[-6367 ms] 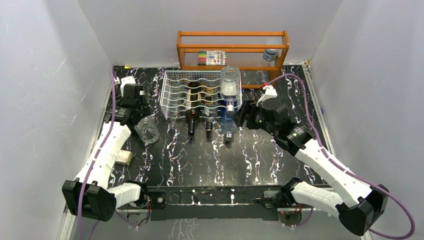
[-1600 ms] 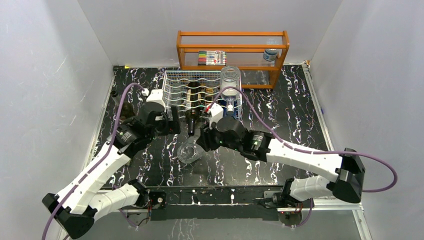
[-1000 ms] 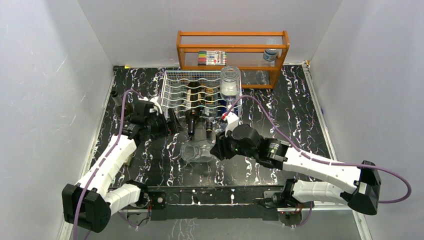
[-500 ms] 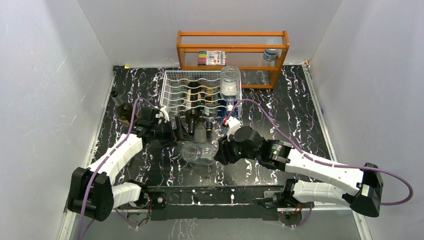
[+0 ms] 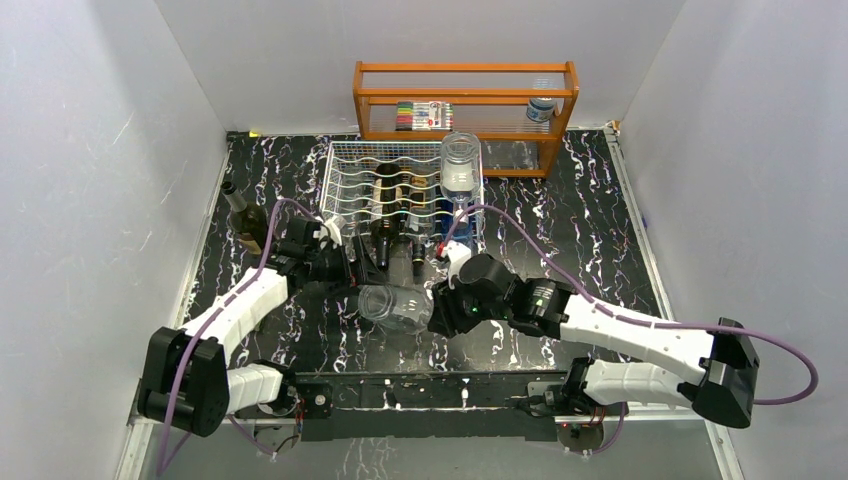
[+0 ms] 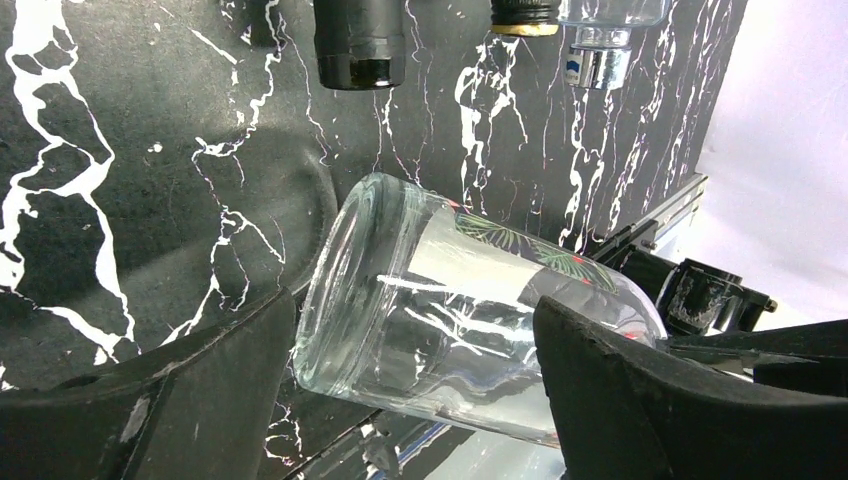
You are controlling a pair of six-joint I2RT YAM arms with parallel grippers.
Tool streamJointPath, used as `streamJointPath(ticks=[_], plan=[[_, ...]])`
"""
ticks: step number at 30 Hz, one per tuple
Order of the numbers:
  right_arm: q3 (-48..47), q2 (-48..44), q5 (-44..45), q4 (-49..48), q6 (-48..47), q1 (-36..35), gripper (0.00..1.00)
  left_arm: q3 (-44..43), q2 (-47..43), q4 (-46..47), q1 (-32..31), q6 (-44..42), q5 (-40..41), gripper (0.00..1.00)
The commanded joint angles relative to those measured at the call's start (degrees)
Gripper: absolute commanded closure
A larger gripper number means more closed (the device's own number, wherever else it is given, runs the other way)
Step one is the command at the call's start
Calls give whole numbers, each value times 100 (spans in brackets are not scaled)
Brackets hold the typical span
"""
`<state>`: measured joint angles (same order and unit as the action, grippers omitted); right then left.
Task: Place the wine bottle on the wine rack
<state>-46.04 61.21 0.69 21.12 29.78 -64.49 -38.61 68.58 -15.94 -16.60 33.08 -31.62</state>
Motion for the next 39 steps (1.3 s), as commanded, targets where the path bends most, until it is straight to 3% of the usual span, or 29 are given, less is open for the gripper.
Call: streamJointPath(ticks=[1,5,22,29,35,39], plan=[[-20,158,-191,-82,-143,40,100,88,98,86,34,-45,-305,14],[44,343,-282,-57,-341,68,100,142,133,117,32,-119,-455,16],[323,1316,73,-306,-801,77,99,-167,446,-380,32,-730,-662,43],[398,1588,44,-571,-953,77,75,-194,487,-439,31,-775,-598,46],[377,1866,349,-569,-948,77,66,-263,524,-497,30,-821,-556,45],[368,1982,392,-605,-902,77,55,-268,534,-498,32,-829,-589,45]])
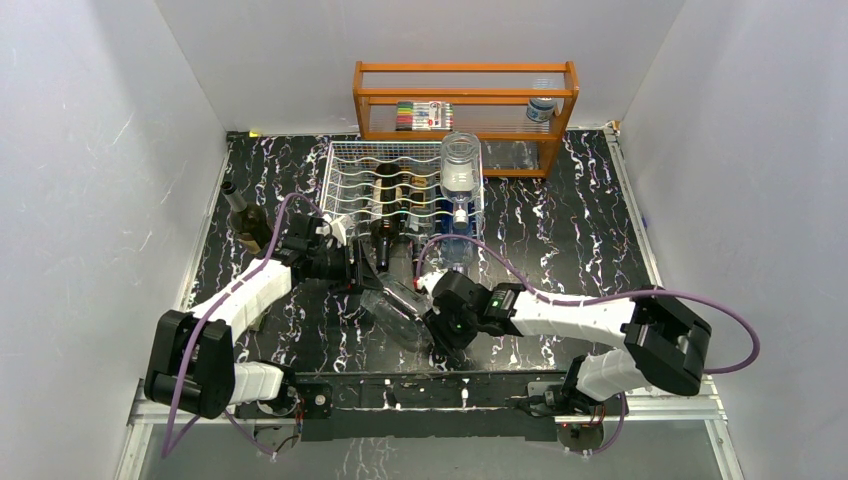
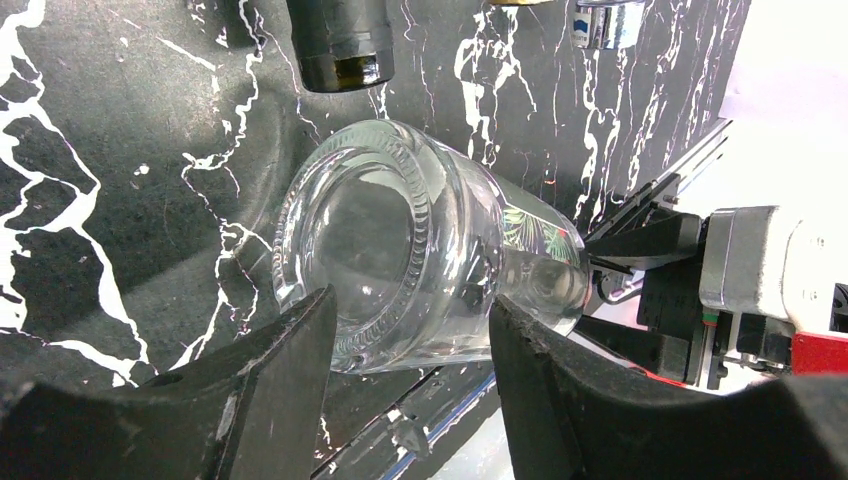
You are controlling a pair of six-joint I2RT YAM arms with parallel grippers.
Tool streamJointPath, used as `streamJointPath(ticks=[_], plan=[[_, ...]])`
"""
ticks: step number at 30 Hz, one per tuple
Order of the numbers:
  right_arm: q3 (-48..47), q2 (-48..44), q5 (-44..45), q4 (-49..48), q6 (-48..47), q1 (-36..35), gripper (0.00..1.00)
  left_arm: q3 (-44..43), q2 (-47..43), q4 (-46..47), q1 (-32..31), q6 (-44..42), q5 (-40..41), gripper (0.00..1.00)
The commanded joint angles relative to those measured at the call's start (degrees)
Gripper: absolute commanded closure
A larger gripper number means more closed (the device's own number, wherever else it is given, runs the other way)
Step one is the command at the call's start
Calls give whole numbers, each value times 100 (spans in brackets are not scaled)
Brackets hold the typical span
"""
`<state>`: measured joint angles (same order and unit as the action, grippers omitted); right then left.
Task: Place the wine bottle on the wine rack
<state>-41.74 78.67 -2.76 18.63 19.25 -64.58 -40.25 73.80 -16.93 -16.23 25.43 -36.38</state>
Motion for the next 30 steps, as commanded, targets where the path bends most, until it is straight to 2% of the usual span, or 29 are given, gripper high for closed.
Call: streamJointPath(ticks=[1,9,16,24,30], plan=[[-63,260,747,-377,169,88,52,-106,17,-404,-6,-71,-109,45],[25,430,851,-719,240,86,42,-118,42,-426,-3,-91,-64,45],[93,605,878,-1151,153,56,39,-133,74,-450,-4,-96,-45,45],[665,673,992,-2079,219,-17,39,-37,64,-445,-7,-48,-25,46],[708,808,917,-2188,46,-28,38,-1,116,-436,-8,-62,-90,48]])
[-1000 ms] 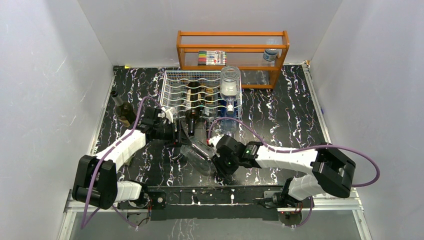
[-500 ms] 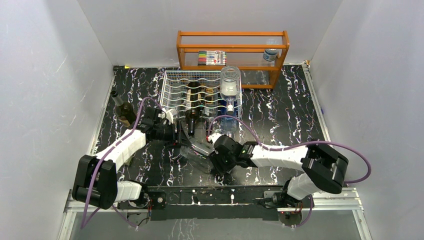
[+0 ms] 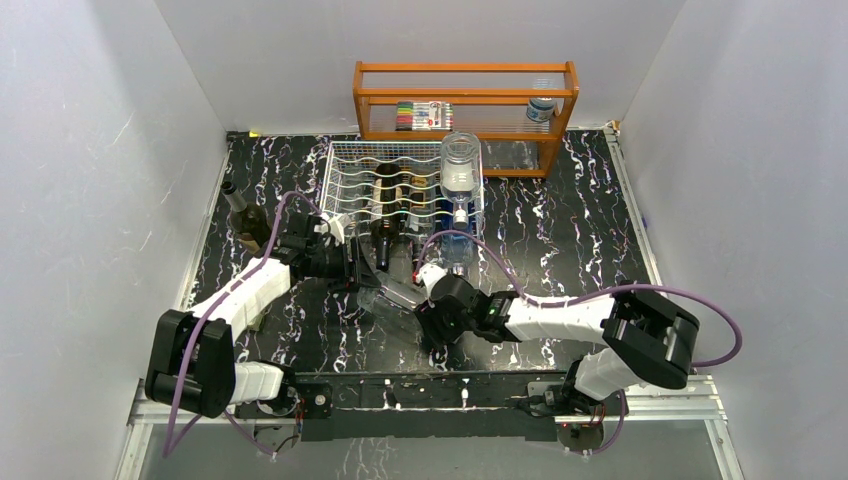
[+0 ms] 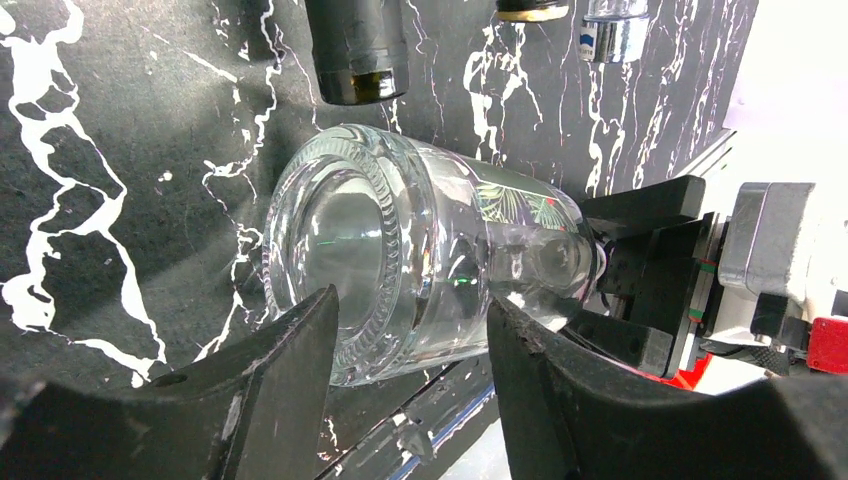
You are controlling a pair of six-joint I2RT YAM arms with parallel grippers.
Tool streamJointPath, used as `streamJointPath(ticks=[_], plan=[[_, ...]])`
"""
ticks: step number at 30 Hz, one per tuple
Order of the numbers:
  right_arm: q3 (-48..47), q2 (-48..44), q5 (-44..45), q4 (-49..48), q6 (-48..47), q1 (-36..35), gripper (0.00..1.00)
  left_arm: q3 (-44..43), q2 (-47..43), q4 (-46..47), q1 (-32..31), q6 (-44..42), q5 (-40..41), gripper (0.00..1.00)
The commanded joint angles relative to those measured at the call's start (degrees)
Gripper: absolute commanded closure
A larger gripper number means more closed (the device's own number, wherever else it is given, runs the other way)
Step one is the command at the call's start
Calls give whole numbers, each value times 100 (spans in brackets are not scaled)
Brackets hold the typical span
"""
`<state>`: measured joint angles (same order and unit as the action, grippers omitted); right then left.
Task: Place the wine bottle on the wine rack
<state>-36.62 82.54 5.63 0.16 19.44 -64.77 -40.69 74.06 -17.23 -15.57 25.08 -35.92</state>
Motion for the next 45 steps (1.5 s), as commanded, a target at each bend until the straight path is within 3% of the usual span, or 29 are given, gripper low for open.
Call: streamJointPath(ticks=[1,6,8,12,14,19,25,27,35,45], plan=[[177,469,53,-321,-1,-17,38,53,97,-404,-70,-29,-136,49],[150,581,113,-289,-44,-60,37,82,84,-395,-74,-25,-172,50],[165,571,171,-304,-29,-62,42,91,71,-395,-70,-21,-178,51],[170,451,217,-245,-61,-69,84,87,6,-395,-77,7,-145,51],[165,323,286,-139,-85,-78,100,48,-93,-395,-69,44,-82,51],[248,-288,300,19,-211,-97,100,-101,-495,-410,-77,136,158,45],[433,-1302,29,74,-298,-97,100,-294,-1094,-597,-71,158,779,23],[497,-1640,-52,72,-310,-97,100,-418,-1314,-719,-73,124,1096,19],[573,-2785,-229,-103,-451,-97,100,-966,-2422,-897,-70,13,2434,15],[-4,-3239,-218,-472,-335,-97,100,-1327,-3531,-771,-70,-114,3319,15]])
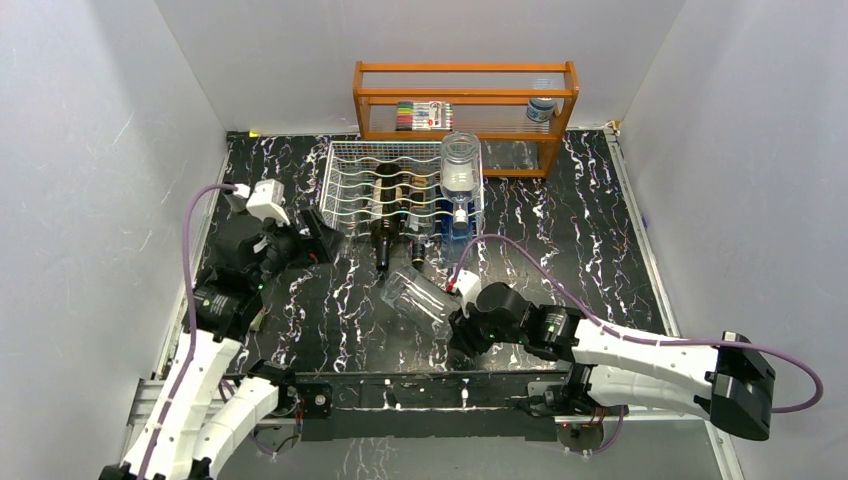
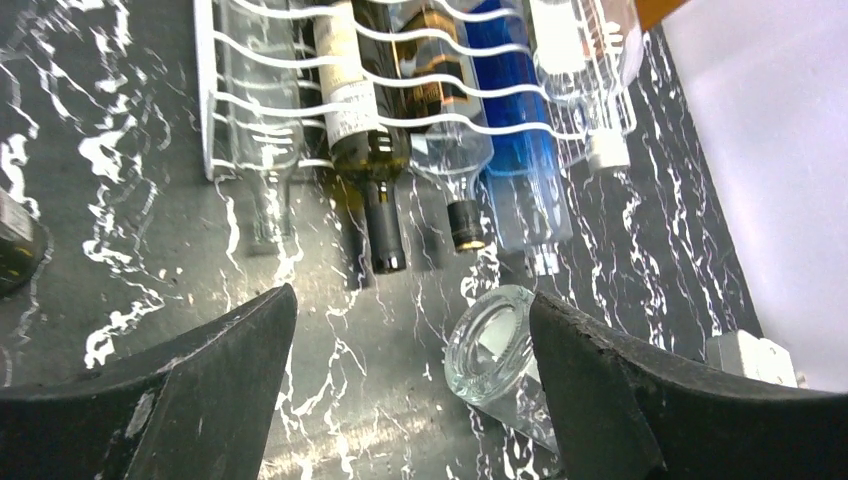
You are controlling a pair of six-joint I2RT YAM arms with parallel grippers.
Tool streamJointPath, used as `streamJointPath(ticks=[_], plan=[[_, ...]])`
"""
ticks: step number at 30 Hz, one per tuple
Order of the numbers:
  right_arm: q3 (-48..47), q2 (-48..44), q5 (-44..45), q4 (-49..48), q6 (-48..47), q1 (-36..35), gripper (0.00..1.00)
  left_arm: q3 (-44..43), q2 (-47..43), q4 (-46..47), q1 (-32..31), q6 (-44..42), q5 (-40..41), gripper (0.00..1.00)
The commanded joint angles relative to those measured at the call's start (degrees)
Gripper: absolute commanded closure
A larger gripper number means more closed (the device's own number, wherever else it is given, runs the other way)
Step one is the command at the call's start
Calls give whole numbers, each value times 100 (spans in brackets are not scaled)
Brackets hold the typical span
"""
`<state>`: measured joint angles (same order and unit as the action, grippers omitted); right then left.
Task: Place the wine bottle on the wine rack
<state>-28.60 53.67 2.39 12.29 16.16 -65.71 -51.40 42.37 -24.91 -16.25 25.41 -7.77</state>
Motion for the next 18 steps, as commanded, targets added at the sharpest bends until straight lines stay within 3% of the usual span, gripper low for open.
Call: streamJointPath(ticks=[1,8,18], plan=[[-916,-321,227,-1736,52,-3,100,-291,-454,15,-3,-183,589,15],[-1820,214,1228,-2083,294,-3,100,-530,-1030,117,-4,-395,1293,14],[-3578,1698,3183,-2148,475,165,100,-535,-1323,62,-8,-465,1297,14]])
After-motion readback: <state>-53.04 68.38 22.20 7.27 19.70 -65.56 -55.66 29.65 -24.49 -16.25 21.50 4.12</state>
